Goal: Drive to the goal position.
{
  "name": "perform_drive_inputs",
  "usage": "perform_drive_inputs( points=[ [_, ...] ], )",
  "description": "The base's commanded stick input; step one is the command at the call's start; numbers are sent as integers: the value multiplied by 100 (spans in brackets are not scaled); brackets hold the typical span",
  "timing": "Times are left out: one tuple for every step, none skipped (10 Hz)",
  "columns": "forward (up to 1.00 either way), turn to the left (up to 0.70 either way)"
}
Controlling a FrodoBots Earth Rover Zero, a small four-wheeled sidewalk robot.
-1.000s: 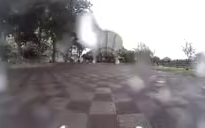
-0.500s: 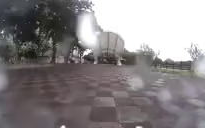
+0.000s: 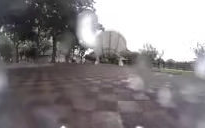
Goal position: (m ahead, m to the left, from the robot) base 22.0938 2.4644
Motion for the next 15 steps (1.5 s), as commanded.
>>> perform_drive_inputs(
  points=[
    [100,0],
    [100,0],
    [100,0],
    [100,0],
    [100,0],
    [100,0],
    [100,0],
    [100,0],
    [100,0],
    [100,0],
    [100,0],
    [100,0],
    [100,0],
    [100,0],
    [100,0]
  ],
)
